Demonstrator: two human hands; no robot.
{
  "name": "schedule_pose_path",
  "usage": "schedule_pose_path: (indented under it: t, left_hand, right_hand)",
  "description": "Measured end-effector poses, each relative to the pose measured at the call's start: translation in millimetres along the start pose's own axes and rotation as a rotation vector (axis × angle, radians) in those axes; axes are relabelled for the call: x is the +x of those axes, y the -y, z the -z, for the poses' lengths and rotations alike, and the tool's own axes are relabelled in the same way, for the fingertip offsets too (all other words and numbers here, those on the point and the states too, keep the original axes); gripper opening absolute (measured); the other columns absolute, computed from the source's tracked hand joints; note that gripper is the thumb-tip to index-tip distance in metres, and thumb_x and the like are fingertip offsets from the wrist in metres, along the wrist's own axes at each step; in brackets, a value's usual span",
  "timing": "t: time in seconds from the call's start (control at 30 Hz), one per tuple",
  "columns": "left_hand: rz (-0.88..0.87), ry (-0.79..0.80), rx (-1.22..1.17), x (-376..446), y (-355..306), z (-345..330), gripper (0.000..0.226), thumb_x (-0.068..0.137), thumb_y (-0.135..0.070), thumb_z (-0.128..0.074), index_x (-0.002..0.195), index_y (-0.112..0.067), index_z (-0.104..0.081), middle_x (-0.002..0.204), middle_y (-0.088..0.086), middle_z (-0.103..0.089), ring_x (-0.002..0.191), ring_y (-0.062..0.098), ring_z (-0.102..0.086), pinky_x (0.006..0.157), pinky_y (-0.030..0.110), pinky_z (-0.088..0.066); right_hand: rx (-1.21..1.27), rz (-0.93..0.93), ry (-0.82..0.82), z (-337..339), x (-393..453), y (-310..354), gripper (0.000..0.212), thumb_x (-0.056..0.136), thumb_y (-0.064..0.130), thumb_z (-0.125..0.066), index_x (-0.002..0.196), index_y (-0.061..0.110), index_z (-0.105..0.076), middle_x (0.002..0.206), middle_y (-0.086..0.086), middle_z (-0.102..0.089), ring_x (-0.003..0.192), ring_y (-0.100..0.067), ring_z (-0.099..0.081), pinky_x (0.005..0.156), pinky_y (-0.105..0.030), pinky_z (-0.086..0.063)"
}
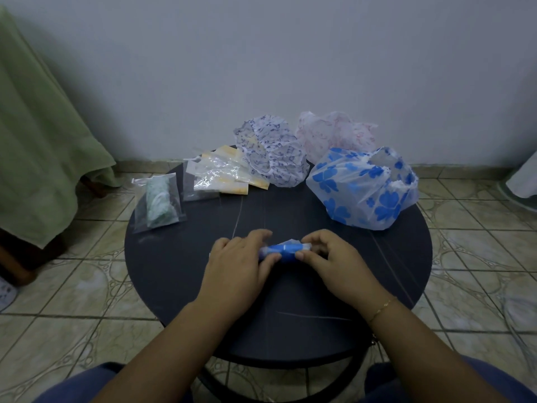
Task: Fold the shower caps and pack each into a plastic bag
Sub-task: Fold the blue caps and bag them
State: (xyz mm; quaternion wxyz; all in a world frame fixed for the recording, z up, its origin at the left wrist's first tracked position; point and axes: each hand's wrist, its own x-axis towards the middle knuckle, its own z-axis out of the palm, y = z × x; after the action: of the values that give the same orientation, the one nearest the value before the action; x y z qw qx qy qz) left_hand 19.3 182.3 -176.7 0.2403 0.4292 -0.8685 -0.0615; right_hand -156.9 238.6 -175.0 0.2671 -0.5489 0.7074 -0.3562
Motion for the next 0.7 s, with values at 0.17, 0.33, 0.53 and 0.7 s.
schedule_pose_path:
  t: [0.17,0.33,0.53,0.7]
  left_hand:
    - [-0.107,0.01,0.105,1.0,1.1,-15.7,0.04,0.085,-0.027,-0.039,0.116,-0.016,-0.063,0.119,0.003,-0.064,0.113,0.025,-0.06,0.099,0.04,-0.042]
    - [-0.12,0.142,0.226,-4.5,1.9,-23.7,0.054,0.082,-0.029,-0.037,0.129,-0.01,-0.057,0.131,0.007,-0.059,0.12,0.027,-0.056,0.098,0.042,-0.041]
    - [-0.082,0.279,0.163,-4.7,4.0,-25.7,0.071,0.078,-0.046,0.005,0.143,-0.02,0.011,0.154,-0.002,0.01,0.146,0.018,0.006,0.117,0.032,0.006]
    - [-0.059,0.324,0.14,-6.3,2.3,-26.1,0.075,0.07,-0.048,0.024,0.14,-0.022,0.024,0.148,-0.006,0.03,0.14,0.013,0.028,0.115,0.032,0.017]
  right_hand:
    - [0.169,-0.102,-0.172,-7.9,6.9,5.0,0.028,0.085,0.032,-0.066,0.106,0.025,-0.05,0.077,-0.003,-0.065,0.076,-0.012,-0.06,0.066,-0.022,-0.045]
    - [-0.075,-0.085,-0.312,-16.6,7.8,5.0,0.026,0.087,0.034,-0.062,0.108,0.022,-0.052,0.085,0.005,-0.059,0.088,-0.012,-0.052,0.073,-0.025,-0.042]
    - [-0.482,0.267,-0.225,-34.7,0.0,15.2,0.064,0.088,0.044,-0.016,0.135,0.017,-0.049,0.143,0.0,-0.044,0.136,-0.016,-0.034,0.11,-0.038,-0.027]
    - [-0.56,0.181,0.106,-40.3,-5.5,14.4,0.088,0.068,0.052,0.016,0.15,0.024,0.001,0.159,0.01,0.004,0.141,-0.001,0.015,0.114,-0.033,0.015]
